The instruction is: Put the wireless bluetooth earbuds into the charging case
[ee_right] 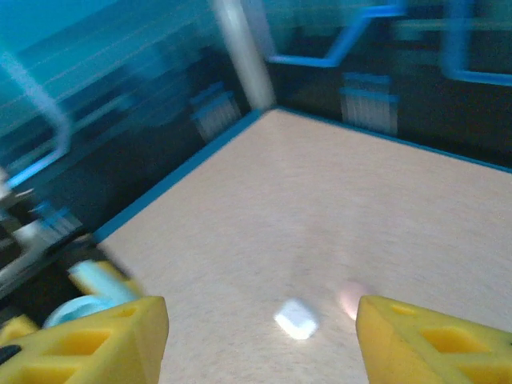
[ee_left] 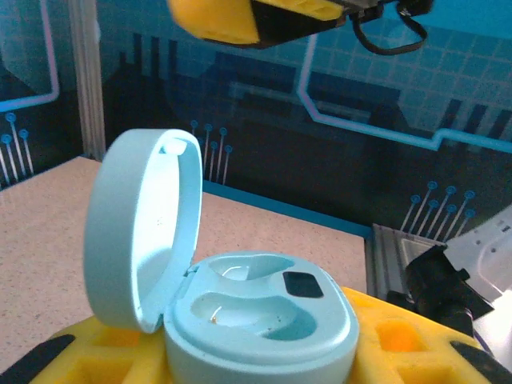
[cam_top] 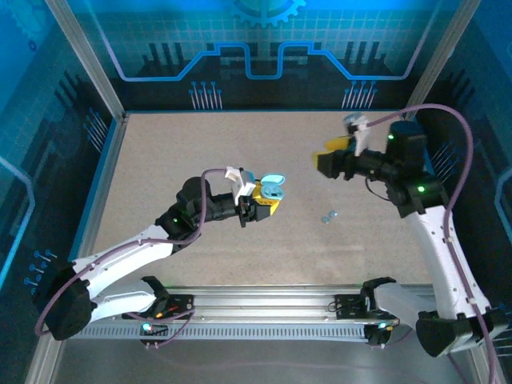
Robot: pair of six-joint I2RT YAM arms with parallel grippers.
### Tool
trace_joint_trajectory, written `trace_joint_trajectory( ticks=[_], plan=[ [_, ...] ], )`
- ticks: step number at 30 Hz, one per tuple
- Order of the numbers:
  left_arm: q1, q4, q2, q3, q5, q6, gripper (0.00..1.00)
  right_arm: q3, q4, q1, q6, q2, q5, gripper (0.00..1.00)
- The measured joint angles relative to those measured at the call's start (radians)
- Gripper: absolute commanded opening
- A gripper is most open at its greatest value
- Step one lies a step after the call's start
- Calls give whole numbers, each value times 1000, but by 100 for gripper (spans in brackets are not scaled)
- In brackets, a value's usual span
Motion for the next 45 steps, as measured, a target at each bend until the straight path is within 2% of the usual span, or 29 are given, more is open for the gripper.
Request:
trace_joint_trajectory(
  ticks=[4, 8, 13, 21, 32, 45],
  plan=[
    [0, 10, -17, -8, -26, 3, 35, -88, -76, -132, 148, 11, 125, 50],
    [0, 18, -30, -8, -35, 3, 35, -219, -137, -178, 233, 166, 151, 49],
    [0, 23, -39, -11, -38, 3, 35, -351, -207, -143, 273, 314, 217, 50],
    [0, 24, -52, -17, -42, 2, 36, -357, -201, -57, 288, 430, 280, 50],
    [0, 23, -55, -21, -45, 3, 36, -360, -126, -1, 297, 518, 320, 48],
    [0, 23, -55, -21, -45, 3, 36, -361, -76, 10, 300, 574, 350, 48]
  ],
)
